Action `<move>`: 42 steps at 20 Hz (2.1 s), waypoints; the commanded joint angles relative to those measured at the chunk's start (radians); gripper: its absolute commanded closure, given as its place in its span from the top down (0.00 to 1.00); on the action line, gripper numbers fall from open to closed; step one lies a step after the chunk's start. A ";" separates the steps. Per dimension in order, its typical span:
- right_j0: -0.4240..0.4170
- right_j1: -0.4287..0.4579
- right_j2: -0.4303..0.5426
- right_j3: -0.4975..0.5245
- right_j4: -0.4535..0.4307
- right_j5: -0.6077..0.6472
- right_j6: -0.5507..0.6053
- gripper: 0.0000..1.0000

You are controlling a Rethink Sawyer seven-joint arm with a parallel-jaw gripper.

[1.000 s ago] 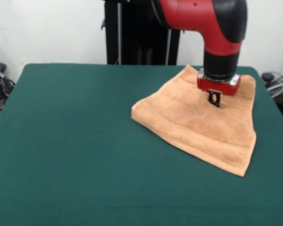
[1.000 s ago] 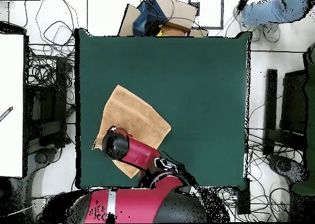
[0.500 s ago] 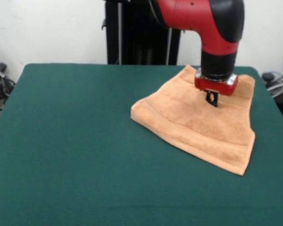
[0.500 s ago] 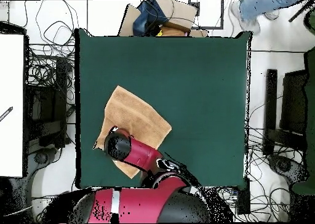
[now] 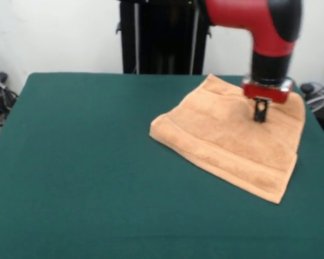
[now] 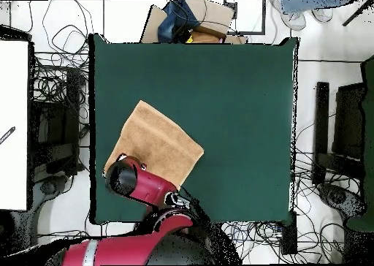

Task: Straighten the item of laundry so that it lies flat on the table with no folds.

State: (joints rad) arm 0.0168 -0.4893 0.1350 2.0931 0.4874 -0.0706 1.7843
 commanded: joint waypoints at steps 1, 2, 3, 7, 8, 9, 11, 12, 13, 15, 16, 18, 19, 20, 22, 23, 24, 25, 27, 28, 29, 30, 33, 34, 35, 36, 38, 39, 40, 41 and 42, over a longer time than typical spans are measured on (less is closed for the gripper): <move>0.122 -0.127 -0.061 0.015 0.169 0.110 0.352 0.00; 0.140 -0.145 -0.081 0.011 0.186 0.143 0.353 0.00; 0.175 -0.156 -0.123 -0.002 0.200 0.177 0.346 0.00; 0.235 -0.180 -0.222 -0.048 0.201 0.286 0.336 0.00; 0.213 -0.185 -0.205 -0.040 0.194 0.284 0.326 0.00; 0.204 -0.193 -0.203 -0.036 0.190 0.284 0.322 0.00; 0.196 -0.215 -0.202 -0.024 0.187 0.292 0.322 0.00; 0.200 -0.220 -0.208 -0.021 0.190 0.290 0.329 0.00; 0.201 -0.224 -0.215 -0.018 0.189 0.283 0.329 0.00; 0.152 -0.231 -0.185 0.003 0.182 0.241 0.312 0.00; 0.118 -0.235 -0.160 0.017 0.178 0.216 0.303 0.00; 0.078 -0.230 -0.144 0.020 0.165 0.202 0.284 0.00; 0.056 -0.226 -0.132 0.021 0.153 0.195 0.269 0.00; 0.045 -0.219 -0.134 0.011 0.148 0.202 0.259 0.00; 0.044 -0.200 -0.162 -0.019 0.137 0.222 0.243 0.00; 0.036 -0.191 -0.160 -0.023 0.133 0.219 0.239 0.00; 0.019 -0.187 -0.156 -0.025 0.129 0.216 0.233 0.00; 0.014 -0.181 -0.159 -0.028 0.123 0.211 0.230 0.00; -0.007 -0.173 -0.155 -0.032 0.109 0.208 0.213 0.00; -0.027 -0.170 -0.151 -0.040 0.102 0.216 0.200 0.00; -0.045 -0.166 -0.141 -0.041 0.097 0.219 0.191 0.00; -0.062 -0.160 -0.136 -0.046 0.092 0.221 0.181 0.00; -0.109 -0.146 -0.116 -0.052 0.075 0.222 0.157 0.00; -0.126 -0.142 -0.104 -0.053 0.071 0.221 0.154 0.00; -0.139 -0.136 -0.098 -0.055 0.064 0.216 0.150 0.00; -0.142 -0.136 -0.104 -0.061 0.060 0.222 0.149 0.00; -0.158 -0.135 -0.100 -0.061 0.052 0.222 0.152 0.00; -0.163 -0.133 -0.099 -0.060 0.048 0.222 0.153 0.00; -0.171 -0.135 -0.091 -0.053 0.046 0.214 0.157 0.00; -0.174 -0.133 -0.089 -0.051 0.043 0.208 0.161 0.00; -0.181 -0.132 -0.079 -0.041 0.039 0.191 0.167 0.00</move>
State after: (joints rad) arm -0.1316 -0.6550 -0.0185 2.0765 0.5718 0.1600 1.8145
